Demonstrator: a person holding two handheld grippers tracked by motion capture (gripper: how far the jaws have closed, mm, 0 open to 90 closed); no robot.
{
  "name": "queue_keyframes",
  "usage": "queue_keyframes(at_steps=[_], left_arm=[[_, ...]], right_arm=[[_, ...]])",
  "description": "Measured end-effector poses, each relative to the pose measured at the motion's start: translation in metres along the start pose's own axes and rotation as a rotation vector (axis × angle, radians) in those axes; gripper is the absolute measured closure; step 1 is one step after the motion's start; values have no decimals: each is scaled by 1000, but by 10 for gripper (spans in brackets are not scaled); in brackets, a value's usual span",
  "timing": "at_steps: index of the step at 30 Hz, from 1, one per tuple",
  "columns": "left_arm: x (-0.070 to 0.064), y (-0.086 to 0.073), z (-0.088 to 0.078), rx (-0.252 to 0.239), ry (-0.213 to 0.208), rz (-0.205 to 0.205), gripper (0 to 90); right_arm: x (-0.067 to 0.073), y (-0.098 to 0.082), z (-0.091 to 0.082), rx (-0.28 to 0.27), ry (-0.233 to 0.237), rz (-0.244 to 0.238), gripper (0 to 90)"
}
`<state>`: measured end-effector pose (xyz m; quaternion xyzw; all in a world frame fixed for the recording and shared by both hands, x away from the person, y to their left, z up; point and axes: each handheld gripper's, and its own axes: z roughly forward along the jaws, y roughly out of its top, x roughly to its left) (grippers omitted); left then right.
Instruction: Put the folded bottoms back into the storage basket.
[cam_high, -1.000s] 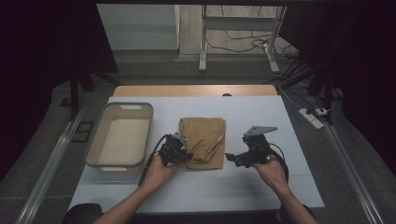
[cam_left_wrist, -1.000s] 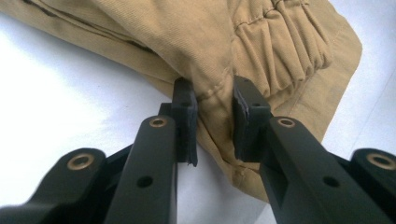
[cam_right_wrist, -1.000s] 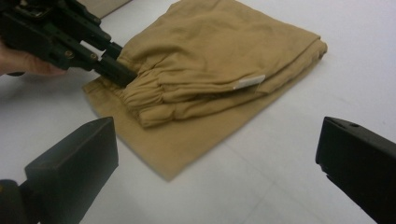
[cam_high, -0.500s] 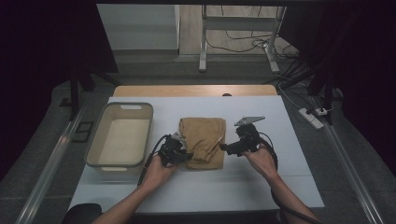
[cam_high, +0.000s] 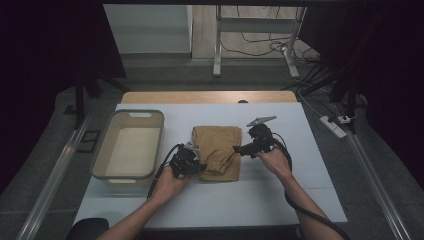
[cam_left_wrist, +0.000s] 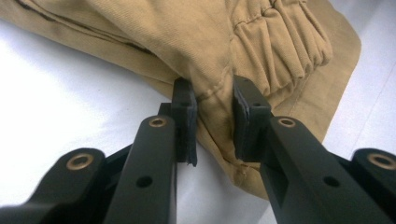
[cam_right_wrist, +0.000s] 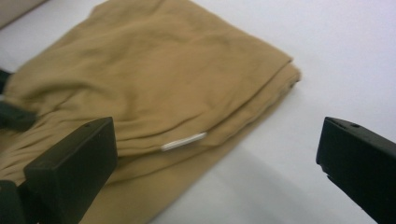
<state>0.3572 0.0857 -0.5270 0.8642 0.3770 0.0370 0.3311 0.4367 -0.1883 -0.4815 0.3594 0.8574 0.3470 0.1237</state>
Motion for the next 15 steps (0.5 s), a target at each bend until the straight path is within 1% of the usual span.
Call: queue_keyframes(at_steps=[2,5,11,12,14,15], left_arm=[[0,1,0,4,3,7,724],[0,1,0,7,0,5,724],[0,1,0,6,-3,6,723],[0,1,0,6,-3,6,723],[0,1,0,7,-1,6,722],[0,1,0,7,0,6,723]], right_arm=[[-3,2,3,12,-16,-1,0],[-6,5,7,30,-39,-5,0],[-13,10,20,57,-46,15,0],[-14,11,22,62,-42,28,0],[-15,14,26,79,-57,19,0],[-17,16,28,79,-62,9,0]])
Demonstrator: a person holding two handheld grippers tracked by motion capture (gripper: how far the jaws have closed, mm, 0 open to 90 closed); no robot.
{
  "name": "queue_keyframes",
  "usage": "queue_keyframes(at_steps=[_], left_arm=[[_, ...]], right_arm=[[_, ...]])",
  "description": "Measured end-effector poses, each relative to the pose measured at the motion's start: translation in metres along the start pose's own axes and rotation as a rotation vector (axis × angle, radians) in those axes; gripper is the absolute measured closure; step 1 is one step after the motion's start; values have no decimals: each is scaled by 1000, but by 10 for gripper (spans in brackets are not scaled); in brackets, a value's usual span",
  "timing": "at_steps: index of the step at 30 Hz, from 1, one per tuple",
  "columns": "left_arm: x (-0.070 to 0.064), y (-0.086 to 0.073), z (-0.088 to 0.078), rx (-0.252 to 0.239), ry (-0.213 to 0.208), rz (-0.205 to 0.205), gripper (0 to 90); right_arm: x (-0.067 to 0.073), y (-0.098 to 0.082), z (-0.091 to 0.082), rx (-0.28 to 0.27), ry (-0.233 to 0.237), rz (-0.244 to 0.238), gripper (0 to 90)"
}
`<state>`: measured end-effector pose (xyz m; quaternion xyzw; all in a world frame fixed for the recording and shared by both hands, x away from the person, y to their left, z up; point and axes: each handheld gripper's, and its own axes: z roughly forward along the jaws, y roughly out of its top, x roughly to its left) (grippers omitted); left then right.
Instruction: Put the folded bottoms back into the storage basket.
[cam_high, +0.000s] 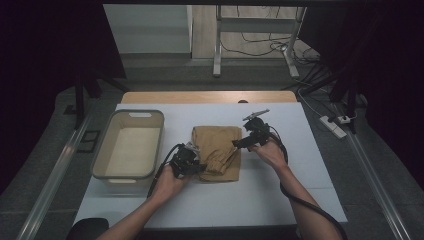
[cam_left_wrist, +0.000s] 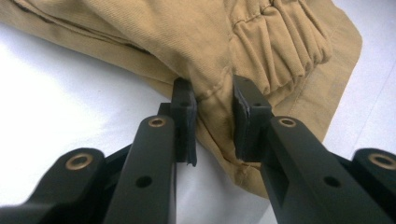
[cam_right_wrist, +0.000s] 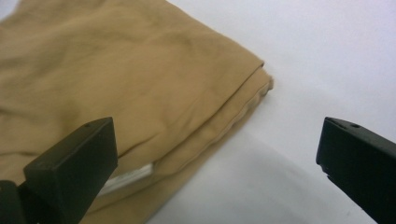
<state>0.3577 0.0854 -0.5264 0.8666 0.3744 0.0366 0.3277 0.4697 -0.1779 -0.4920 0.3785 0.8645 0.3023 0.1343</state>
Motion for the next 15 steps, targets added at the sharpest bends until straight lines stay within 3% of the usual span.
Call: queue_keyframes(at_steps=[15], left_arm=[[0,0,0,2,-1,-3,722]], right_arm=[[-12,18,27,22,-45,32,0]])
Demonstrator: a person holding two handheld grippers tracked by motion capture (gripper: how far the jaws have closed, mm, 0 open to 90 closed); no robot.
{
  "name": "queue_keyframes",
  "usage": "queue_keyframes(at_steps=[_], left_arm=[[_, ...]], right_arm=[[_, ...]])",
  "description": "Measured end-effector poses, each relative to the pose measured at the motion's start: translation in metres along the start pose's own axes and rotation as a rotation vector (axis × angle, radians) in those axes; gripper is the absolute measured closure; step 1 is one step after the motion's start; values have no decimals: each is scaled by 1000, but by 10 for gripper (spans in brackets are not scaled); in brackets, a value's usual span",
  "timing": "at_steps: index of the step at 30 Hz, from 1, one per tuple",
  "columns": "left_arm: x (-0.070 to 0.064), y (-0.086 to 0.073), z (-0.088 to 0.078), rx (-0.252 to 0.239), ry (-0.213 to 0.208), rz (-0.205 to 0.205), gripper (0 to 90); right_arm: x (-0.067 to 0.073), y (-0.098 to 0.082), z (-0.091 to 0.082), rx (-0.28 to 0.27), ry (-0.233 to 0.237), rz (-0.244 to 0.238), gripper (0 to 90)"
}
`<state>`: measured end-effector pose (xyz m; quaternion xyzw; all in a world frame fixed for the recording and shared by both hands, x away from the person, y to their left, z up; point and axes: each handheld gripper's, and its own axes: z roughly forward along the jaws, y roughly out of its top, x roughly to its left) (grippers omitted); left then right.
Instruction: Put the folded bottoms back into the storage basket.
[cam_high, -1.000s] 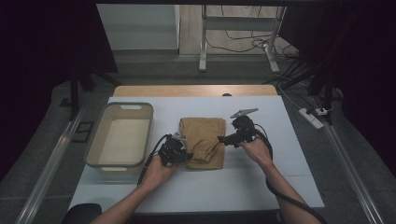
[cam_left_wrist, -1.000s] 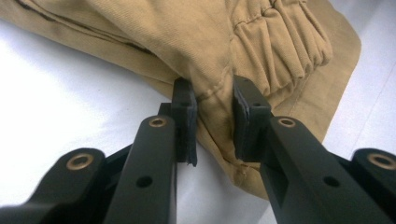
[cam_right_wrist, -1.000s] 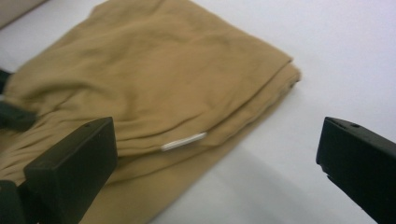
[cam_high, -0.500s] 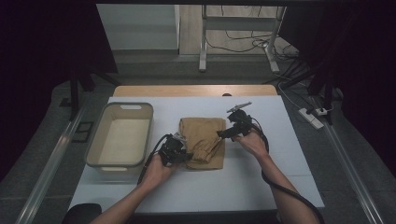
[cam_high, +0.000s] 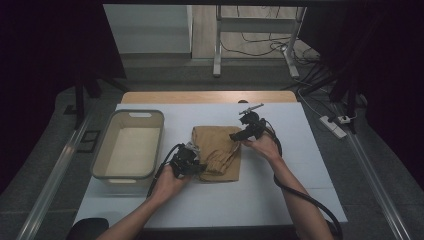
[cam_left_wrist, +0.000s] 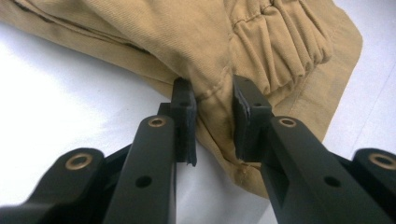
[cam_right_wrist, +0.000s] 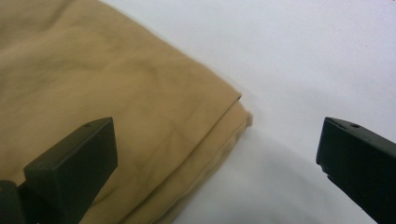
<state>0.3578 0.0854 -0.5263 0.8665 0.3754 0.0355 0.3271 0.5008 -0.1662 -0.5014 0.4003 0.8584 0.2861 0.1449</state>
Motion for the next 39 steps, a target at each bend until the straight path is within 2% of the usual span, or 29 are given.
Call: queue_keyframes(at_steps=[9,14,16,18,20,22,24,25,26,31,34,37,39], left_arm=[[0,-1,0,-3,1,-2,718],[0,-1,0,-5,1,-9,717],[-1,-1,0,-9,4,-10,716],[-1,-2,0,-13,6,-11,715],[-1,-3,0,-17,9,-8,714],[-2,-3,0,-19,13,-3,714],[-3,-3,1,-19,15,-11,715],[-3,-3,1,-20,15,-12,716],[-2,-3,1,-22,14,-16,716],[-3,-2,0,-21,13,-47,732],[-1,-1,-1,-16,-3,-87,743],[1,2,-5,-23,-17,-125,758],[0,5,-10,-36,-14,-127,761]], right_arm=[[-16,7,15,11,-26,21,13],[-17,3,24,43,10,26,76],[-17,2,24,39,22,18,97],[-17,2,23,43,33,8,147],[-16,2,21,34,51,-2,252],[-13,1,17,22,86,-18,446],[-9,1,16,15,149,-30,677],[-8,1,15,20,177,-23,750],[-7,1,15,25,181,-25,784],[-2,6,14,60,167,-44,828],[0,8,12,68,152,-70,830],[2,10,10,64,144,-95,832],[2,12,6,56,146,-100,832]])
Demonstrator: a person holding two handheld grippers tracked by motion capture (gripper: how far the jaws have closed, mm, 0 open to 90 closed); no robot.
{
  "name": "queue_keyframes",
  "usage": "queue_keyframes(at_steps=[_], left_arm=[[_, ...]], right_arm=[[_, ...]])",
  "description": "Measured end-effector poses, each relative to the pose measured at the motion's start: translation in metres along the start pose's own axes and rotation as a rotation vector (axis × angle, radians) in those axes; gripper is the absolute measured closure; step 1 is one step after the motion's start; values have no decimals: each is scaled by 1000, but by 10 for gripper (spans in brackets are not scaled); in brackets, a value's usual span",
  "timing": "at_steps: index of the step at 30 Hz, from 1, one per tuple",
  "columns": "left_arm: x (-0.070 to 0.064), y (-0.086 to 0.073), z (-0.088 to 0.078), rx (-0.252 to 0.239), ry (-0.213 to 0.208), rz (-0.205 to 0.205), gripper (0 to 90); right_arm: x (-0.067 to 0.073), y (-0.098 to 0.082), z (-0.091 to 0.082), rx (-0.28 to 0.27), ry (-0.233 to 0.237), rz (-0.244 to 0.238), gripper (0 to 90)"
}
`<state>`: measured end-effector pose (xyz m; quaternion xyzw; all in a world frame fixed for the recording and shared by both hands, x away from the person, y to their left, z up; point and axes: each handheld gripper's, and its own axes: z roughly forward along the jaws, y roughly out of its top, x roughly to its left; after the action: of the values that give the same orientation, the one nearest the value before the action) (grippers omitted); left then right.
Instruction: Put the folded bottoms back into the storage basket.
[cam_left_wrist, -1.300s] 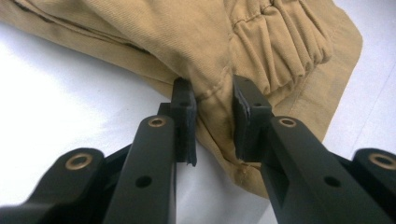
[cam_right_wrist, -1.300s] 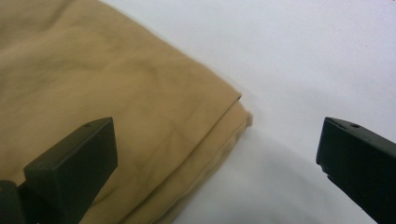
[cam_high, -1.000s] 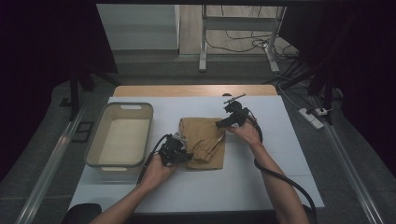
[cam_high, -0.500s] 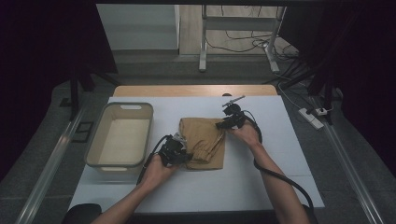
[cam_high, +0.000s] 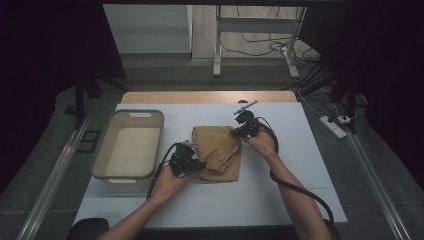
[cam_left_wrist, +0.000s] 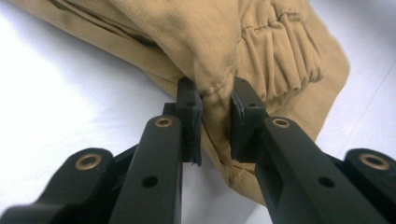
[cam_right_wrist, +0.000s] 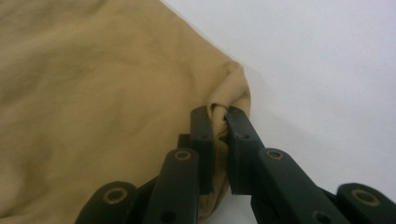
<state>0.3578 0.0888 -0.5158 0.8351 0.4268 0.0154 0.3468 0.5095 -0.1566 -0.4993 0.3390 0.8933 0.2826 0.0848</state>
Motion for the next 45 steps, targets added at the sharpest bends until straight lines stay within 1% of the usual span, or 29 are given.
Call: queue_keyframes(at_steps=[2,4,6,9,13,15,19,24,28,35,40,45], left_arm=[[-2,3,-5,-15,9,6,763],[-3,5,-9,-31,-1,-2,763],[-5,7,-13,-39,-2,-2,764],[-9,9,-19,-52,-1,10,764],[-14,11,-25,-63,11,40,763],[-16,12,-27,-68,9,45,763],[-21,13,-34,-75,19,68,763],[-24,14,-46,-79,24,86,761],[-22,11,-59,-91,13,76,760],[-15,6,-80,-95,4,60,759],[-11,-2,-95,-108,-10,39,758],[-7,-7,-105,-120,-3,19,758]], right_arm=[[0,1,-4,-13,3,-4,832],[1,2,-9,-23,7,-8,832],[1,2,-14,-31,11,-15,832],[2,3,-23,-55,13,-16,832],[1,4,-35,-89,20,-26,832],[1,3,-41,-98,25,-20,832],[1,3,-50,-108,33,-17,832],[8,8,-56,-126,36,-22,831],[15,13,-61,-140,39,-36,832],[28,23,-66,-165,65,-52,832],[37,28,-68,-177,83,-64,832],[49,34,-70,-186,90,-82,832]])
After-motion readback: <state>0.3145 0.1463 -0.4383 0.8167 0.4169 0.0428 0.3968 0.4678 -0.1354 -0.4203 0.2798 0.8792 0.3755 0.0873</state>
